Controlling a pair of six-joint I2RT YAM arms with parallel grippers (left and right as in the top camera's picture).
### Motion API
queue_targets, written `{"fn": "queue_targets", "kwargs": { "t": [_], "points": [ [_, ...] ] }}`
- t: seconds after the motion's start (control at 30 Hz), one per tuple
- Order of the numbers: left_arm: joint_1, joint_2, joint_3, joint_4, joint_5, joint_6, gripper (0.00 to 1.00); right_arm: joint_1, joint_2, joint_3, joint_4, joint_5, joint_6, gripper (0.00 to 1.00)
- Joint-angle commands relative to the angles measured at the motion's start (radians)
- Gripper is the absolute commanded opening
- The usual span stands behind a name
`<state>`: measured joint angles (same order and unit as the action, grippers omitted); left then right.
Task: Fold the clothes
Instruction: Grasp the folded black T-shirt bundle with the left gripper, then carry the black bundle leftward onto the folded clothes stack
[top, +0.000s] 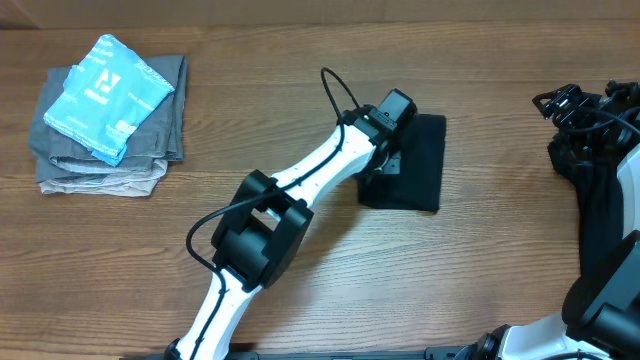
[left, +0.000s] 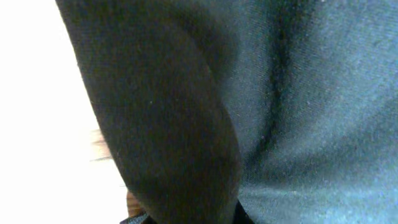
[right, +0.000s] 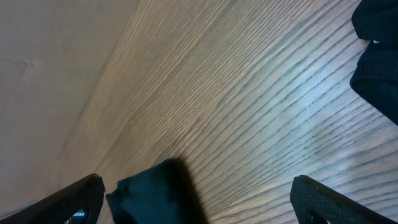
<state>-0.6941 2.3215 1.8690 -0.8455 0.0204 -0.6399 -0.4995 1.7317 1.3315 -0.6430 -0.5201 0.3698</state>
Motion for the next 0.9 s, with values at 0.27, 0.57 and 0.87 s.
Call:
{"fn": "queue_targets", "kwargs": {
  "t": [0.27,0.57,0.87],
  "points": [
    [0.101,-0.238,0.004,-0.044,-0.245,0.112,0.04,0.000,-0.003,0.005,0.005,-0.005,0.002,1.00],
    [0.267,-0.379,0.006,-0.037,-0.250,0.168,0.04,0.000,-0.003,0.005,0.005,-0.005,0.001,1.00],
    [0.519,-0.477,0.007,-0.012,-0.279,0.192,0.04,0.000,-0.003,0.005,0.005,-0.005,0.001,1.00]
  ]
}}
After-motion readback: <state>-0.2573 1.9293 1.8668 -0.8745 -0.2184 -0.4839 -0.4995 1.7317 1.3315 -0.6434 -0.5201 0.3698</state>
